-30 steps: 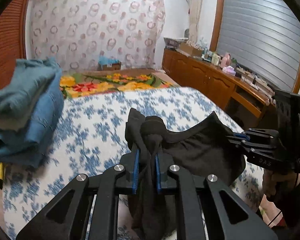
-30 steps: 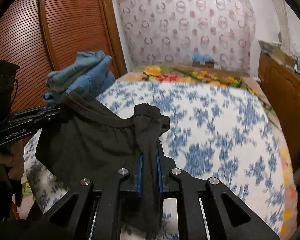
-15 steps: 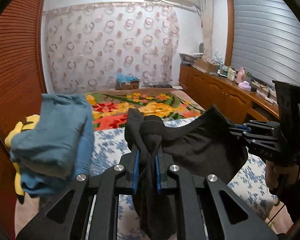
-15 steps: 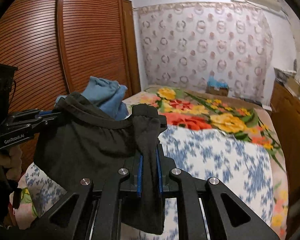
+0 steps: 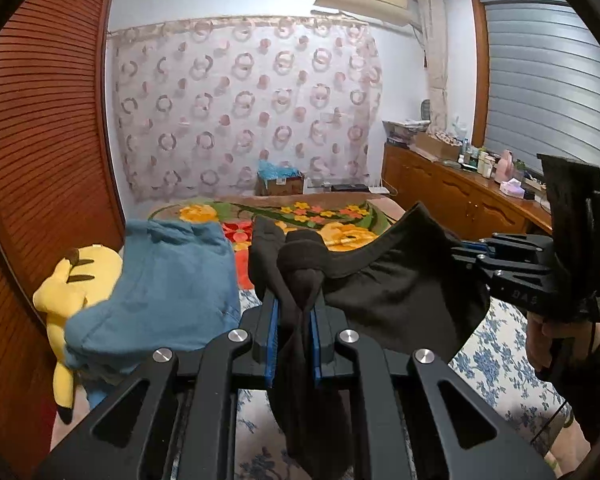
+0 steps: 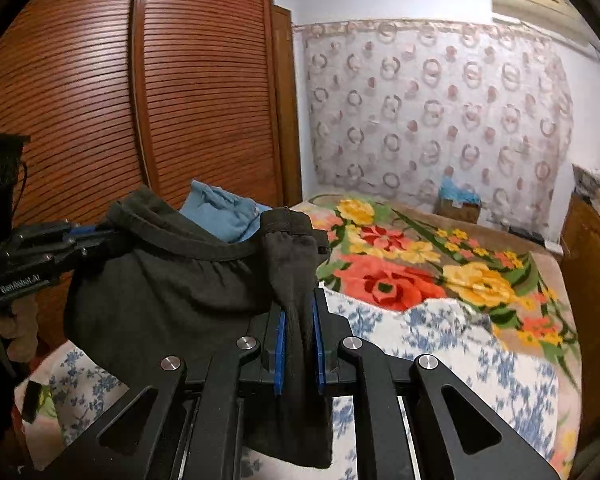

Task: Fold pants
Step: 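Carry the folded black garment with both grippers over the stack of jeans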

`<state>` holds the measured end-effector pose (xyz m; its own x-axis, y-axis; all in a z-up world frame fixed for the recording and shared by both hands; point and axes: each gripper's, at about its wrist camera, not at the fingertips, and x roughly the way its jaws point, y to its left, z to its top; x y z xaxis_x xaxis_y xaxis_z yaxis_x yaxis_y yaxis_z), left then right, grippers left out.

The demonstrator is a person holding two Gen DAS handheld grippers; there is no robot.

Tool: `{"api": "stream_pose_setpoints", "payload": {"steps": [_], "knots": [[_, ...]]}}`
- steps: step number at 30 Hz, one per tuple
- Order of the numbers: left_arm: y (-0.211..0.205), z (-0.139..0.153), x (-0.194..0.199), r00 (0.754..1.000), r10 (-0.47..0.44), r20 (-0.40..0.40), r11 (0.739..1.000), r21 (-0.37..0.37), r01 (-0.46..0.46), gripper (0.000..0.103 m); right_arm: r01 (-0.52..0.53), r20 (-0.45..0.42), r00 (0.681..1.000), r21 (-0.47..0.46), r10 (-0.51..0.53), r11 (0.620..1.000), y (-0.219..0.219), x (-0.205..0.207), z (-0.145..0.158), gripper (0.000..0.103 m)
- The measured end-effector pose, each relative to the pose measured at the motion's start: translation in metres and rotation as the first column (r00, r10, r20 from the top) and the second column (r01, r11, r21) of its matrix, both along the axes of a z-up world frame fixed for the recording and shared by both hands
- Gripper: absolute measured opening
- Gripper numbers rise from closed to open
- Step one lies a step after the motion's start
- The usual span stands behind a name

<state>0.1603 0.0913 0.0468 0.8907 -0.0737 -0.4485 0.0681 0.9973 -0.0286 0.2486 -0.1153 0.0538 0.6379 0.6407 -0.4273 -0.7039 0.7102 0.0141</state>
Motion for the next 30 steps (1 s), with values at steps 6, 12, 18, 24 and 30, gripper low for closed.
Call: {"api": "stream_pose_setpoints", "payload": {"steps": [6,12,18,24,30], "knots": [[0.011,0.01,0.009,0.999,0.037,0.025,0.999,0.003,-0.037,0.014,-0.032,0.046,0.998,-0.018,0.033,0.999,0.015,0.023,0.007,0.011],[0.03,0.019,0.013,0.99,0.134,0.05,0.991,0.02,-0.136,0.014,-0.081,0.069,0.994,-0.007,0.081,0.997,0.036,0.053,0.016,0.011],[0.055,0.021,0.012,0.978,0.203,0.056,0.979,-0.039,-0.201,0.014,-0.133,0.069,0.989,0.029,0.131,0.991,0.063,0.088,0.021,0.011],[0.071,0.023,0.01,0.965,0.252,0.067,0.967,-0.067,-0.248,0.014,-0.176,0.099,0.981,0.064,0.169,0.982,0.084,0.119,0.022,0.011],[0.088,0.011,0.007,0.953,0.299,0.051,0.952,-0.088,-0.294,0.014,-0.248,0.063,0.968,0.074,0.244,0.966,0.116,0.15,0.012,0.011]]}}
